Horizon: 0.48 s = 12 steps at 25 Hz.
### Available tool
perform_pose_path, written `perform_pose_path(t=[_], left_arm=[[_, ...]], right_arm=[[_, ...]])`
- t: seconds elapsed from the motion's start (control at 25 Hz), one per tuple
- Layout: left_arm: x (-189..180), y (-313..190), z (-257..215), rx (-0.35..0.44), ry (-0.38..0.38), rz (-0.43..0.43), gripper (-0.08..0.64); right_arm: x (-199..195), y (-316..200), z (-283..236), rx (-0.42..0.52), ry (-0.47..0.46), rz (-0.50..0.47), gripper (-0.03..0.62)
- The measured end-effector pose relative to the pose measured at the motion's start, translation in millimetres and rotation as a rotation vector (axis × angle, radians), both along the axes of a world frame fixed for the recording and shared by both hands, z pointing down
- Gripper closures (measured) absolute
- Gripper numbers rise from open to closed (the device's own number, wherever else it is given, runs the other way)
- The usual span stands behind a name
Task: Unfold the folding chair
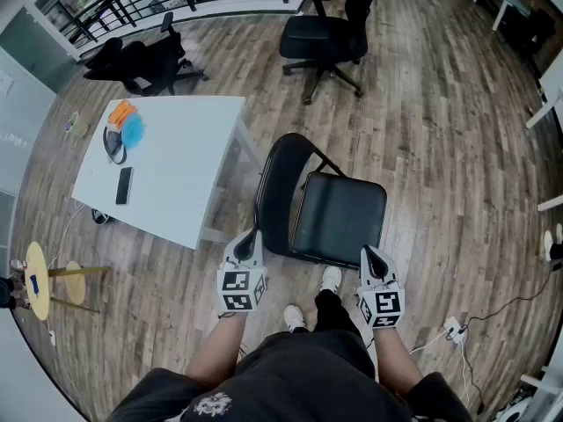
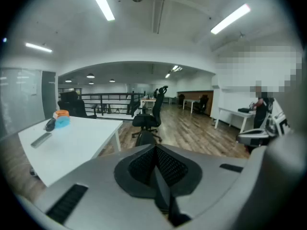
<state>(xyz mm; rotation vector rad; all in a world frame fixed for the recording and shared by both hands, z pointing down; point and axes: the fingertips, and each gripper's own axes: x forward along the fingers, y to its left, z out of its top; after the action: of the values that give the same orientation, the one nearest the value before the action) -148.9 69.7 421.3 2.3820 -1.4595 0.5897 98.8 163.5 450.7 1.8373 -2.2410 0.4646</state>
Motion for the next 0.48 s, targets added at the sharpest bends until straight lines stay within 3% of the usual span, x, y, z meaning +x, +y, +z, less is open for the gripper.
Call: perform_pose_path(t=[0.16,0.32,0.4,0.48], left_arm=[[7,-47,38,-0.058,-0.096,-0.058,0.555],[14,-80,69,-0.128,-0.17,-0.066,0.55],[22,-93,83,-0.176,-0.186,-0.054,0.489],[31,-103,96,-0.226,-0.201,-0.031,0.385]], right_arm=[[35,-44,49,-0.032,-0.122,-0.068,0.578],[66,-67,111,-0.124,-0.284,-0.12,0.576],[81,-74,139,-0.172,-0.34,-0.146,0.516],[99,-78,166,-0.219,-0.386,-0.145,0.446]])
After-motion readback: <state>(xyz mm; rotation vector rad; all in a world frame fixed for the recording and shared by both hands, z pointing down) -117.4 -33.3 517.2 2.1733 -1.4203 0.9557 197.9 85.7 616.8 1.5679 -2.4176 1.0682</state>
